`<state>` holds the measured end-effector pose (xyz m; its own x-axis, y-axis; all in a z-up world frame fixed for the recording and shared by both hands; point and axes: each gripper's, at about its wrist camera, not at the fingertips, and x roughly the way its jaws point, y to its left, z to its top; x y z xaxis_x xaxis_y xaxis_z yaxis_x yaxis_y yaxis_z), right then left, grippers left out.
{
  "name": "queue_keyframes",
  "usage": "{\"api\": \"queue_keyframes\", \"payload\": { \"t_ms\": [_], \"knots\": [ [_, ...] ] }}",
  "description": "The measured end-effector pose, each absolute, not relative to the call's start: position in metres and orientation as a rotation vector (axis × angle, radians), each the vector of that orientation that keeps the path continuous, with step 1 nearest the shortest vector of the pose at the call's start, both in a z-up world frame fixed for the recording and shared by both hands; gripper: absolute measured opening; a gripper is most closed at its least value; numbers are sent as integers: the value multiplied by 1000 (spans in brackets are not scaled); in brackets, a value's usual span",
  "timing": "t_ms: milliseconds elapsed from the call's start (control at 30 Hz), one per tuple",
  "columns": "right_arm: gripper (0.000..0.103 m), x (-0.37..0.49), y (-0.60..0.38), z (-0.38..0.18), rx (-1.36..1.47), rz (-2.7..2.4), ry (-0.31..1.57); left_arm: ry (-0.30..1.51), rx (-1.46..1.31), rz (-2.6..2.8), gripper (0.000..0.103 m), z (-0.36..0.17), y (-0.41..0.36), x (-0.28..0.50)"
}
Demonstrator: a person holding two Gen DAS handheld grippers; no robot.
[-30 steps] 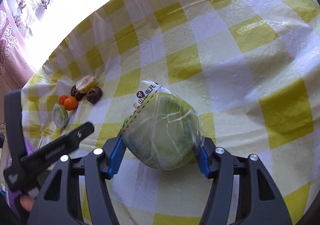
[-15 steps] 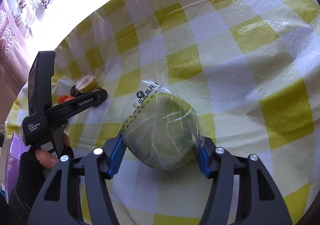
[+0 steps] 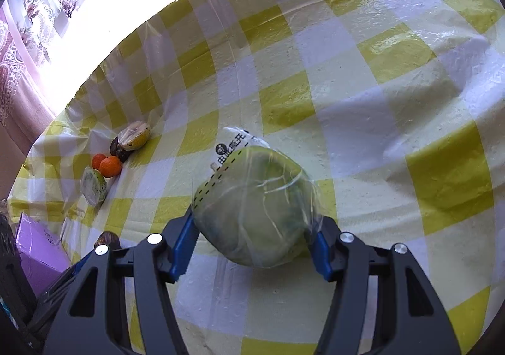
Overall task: Organize fruits
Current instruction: 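Lift the dark fruit and wrapped green fruit and move them toward the box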
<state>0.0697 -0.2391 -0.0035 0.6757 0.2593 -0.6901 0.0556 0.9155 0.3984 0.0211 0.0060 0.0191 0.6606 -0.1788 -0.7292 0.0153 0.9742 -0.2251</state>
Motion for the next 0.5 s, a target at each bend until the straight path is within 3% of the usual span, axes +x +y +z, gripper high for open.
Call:
{"api": "queue_keyframes", "payload": {
  "t_ms": [500],
  "knots": [
    [61,69,-239,-3,411,119,830,830,-302,-144,39,9,21,-5]
  ]
}}
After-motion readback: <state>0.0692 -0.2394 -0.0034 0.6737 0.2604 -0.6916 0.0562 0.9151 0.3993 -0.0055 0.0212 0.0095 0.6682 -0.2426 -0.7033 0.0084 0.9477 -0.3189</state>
